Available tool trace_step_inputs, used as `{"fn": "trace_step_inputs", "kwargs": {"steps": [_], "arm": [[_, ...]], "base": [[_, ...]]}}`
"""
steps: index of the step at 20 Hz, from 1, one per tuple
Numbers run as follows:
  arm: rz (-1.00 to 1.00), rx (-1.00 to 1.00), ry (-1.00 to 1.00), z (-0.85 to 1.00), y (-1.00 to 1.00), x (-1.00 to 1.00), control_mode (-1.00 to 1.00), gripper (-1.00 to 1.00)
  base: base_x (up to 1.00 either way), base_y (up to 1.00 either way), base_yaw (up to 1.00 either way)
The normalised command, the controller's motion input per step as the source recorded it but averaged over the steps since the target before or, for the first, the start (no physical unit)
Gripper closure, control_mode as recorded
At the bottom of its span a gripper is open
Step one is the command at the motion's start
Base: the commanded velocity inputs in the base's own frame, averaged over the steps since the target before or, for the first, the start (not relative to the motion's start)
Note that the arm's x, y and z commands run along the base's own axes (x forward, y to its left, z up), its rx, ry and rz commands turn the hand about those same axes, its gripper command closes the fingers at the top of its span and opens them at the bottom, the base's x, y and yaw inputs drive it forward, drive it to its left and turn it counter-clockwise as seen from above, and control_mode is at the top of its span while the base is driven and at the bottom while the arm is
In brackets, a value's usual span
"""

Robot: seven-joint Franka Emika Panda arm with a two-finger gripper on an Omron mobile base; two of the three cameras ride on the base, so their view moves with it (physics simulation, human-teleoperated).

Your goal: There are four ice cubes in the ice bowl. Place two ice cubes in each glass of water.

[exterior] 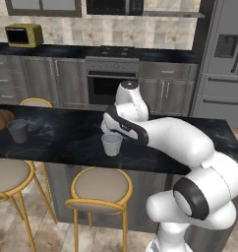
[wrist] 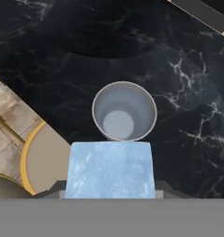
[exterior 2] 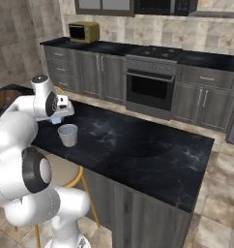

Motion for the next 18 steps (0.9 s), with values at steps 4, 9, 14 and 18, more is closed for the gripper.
{"fn": "trace_step_inputs", "kwargs": {"steps": [4,9,14,18], "arm": [[0.00,0.00,0.02,-0.07,0.00,0.18,-1.00,1.00],[0.00,0.00,0.00,-0.16,0.00,0.47,-1.00,1.00],[0.00,0.00,0.00,-0.25,0.00,0.46,-1.00,1.00],[0.00,0.00,0.06,-0.39,0.09,0.01,-1.00,1.00]], "base": [[0.00,0.00,0.00],[0.00,0.00,0.00],[0.00,0.00,0.00],[0.00,0.00,0.00]]}}
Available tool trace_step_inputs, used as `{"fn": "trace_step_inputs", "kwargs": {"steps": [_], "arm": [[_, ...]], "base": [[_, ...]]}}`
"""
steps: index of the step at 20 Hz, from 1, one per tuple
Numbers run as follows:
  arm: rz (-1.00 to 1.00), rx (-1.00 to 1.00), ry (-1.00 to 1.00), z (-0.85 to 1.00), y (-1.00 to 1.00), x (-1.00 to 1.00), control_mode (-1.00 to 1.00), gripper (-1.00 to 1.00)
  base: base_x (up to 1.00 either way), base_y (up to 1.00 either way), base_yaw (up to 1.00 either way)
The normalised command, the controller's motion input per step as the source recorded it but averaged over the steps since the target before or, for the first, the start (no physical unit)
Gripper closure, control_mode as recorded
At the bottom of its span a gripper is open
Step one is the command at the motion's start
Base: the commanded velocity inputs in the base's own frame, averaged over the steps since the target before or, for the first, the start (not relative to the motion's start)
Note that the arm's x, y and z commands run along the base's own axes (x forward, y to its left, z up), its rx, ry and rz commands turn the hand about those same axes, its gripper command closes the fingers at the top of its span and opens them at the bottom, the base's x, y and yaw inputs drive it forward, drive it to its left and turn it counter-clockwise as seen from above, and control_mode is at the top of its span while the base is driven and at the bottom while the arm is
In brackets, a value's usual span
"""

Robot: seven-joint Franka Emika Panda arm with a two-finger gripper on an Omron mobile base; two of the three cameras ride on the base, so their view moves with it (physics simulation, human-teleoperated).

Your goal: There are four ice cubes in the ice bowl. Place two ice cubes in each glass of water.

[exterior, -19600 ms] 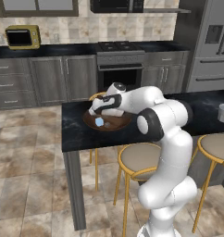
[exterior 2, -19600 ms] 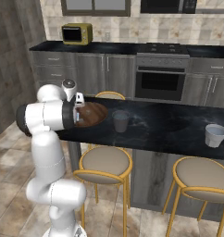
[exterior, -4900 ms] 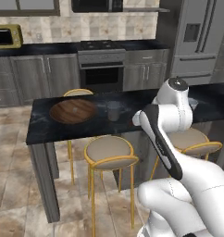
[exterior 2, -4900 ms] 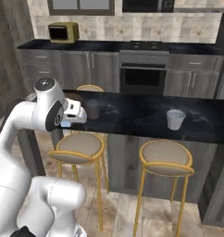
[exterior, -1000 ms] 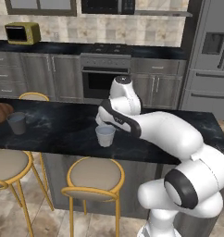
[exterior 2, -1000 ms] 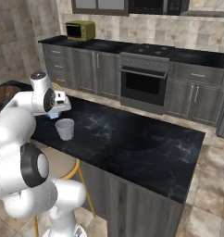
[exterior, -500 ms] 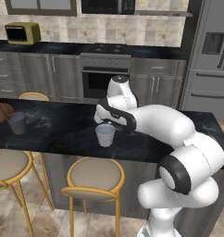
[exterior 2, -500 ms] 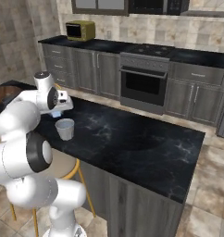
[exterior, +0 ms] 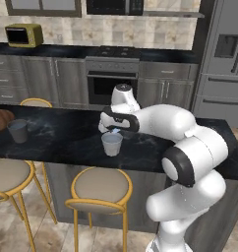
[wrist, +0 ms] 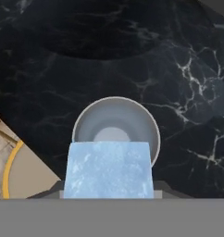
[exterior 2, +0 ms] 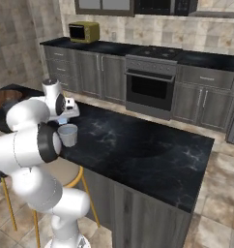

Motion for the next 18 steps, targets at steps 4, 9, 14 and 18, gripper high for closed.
{"fn": "trace_step_inputs", "kwargs": {"steps": [4,9,14,18], "arm": [[0.00,0.00,0.02,-0.26,0.04,0.04,-1.00,1.00],[0.00,0.00,0.00,-0.14,0.00,0.27,-1.00,1.00],[0.00,0.00,0.00,-0.08,0.02,0.26,-1.00,1.00],[0.00,0.00,0.00,-0.09,0.18,0.18,-1.00,-1.00]], "base": [[0.00,0.00,0.00],[0.00,0.00,0.00],[0.00,0.00,0.00],[0.00,0.00,0.00]]}}
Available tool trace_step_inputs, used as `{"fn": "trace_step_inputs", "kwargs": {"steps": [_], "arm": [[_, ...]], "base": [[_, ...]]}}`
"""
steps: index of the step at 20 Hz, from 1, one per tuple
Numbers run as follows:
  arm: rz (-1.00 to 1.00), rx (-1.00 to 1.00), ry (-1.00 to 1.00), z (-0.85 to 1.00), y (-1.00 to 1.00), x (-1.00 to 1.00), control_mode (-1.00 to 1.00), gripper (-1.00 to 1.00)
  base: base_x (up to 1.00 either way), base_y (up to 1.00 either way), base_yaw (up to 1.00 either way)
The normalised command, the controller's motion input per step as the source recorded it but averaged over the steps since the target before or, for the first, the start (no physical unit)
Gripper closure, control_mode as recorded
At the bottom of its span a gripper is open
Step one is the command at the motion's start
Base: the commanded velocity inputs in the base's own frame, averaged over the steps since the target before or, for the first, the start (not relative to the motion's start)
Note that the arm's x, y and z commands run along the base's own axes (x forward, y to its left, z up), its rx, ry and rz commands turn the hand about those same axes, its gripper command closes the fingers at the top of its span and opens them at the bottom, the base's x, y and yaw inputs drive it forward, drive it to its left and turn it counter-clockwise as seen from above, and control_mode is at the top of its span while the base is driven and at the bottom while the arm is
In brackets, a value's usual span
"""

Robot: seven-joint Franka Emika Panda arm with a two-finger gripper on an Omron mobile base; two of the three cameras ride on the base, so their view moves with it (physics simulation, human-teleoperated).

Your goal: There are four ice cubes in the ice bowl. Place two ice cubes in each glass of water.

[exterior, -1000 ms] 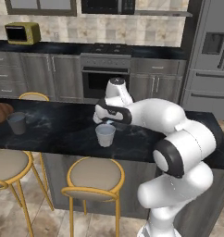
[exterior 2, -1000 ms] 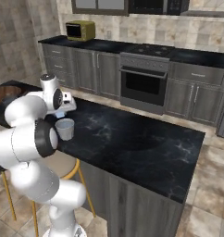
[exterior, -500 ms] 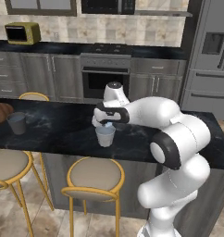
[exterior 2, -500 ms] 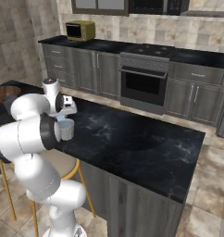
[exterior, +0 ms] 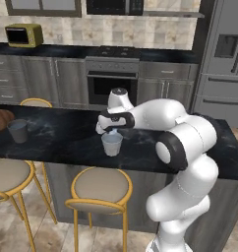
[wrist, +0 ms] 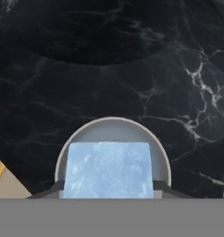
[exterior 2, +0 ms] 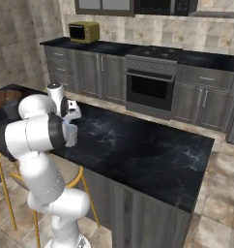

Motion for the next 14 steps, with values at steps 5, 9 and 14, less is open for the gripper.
{"fn": "trace_step_inputs", "kwargs": {"steps": [5,9,14], "arm": [[0.00,0.00,0.00,-0.03,0.06,0.08,-1.00,-1.00],[0.00,0.00,0.00,0.00,0.00,0.00,-1.00,-1.00],[0.00,0.02,0.00,0.04,-0.04,-0.34,-1.00,-1.00]], "base": [[0.00,0.00,0.00],[0.00,0.00,0.00],[0.00,0.00,0.00]]}}
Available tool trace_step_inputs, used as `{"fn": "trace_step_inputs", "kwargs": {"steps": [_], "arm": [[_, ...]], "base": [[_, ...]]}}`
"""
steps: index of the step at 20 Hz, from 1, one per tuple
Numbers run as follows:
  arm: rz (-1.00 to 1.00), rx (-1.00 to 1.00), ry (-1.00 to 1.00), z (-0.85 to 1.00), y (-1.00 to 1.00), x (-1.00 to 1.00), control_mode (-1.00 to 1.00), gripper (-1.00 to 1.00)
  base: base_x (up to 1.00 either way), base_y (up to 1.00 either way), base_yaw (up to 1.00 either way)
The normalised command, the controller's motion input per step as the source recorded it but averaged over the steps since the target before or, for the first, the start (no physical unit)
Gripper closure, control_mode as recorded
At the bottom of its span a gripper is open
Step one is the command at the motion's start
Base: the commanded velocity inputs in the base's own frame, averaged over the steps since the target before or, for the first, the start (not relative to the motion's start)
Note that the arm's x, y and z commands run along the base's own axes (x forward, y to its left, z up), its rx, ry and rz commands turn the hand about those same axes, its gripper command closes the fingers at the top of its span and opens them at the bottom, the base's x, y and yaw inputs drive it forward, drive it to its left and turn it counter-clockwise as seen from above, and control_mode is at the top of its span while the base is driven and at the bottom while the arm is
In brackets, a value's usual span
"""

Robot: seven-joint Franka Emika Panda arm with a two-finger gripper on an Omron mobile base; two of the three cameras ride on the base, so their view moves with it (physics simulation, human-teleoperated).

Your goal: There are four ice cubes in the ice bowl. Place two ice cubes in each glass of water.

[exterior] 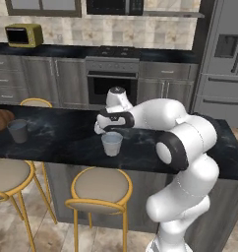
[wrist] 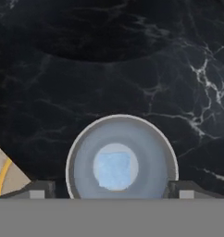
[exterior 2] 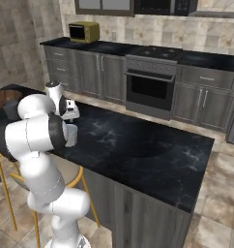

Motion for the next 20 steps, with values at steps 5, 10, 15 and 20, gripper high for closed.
{"fn": "trace_step_inputs", "kwargs": {"steps": [5,10,15,20], "arm": [[-0.05,0.20,-0.02,0.34,-0.63,-1.00,-1.00,-1.00],[-0.21,0.09,-0.13,0.88,-0.71,-1.00,-1.00,-1.00],[-0.11,-0.02,-0.26,0.36,-0.23,-0.64,-1.00,-1.00],[0.00,0.00,0.00,0.00,0.00,-0.15,1.00,-1.00]], "base": [[0.00,0.00,0.00],[0.00,0.00,0.00],[0.00,0.00,0.00],[-0.60,0.04,-0.11]]}}
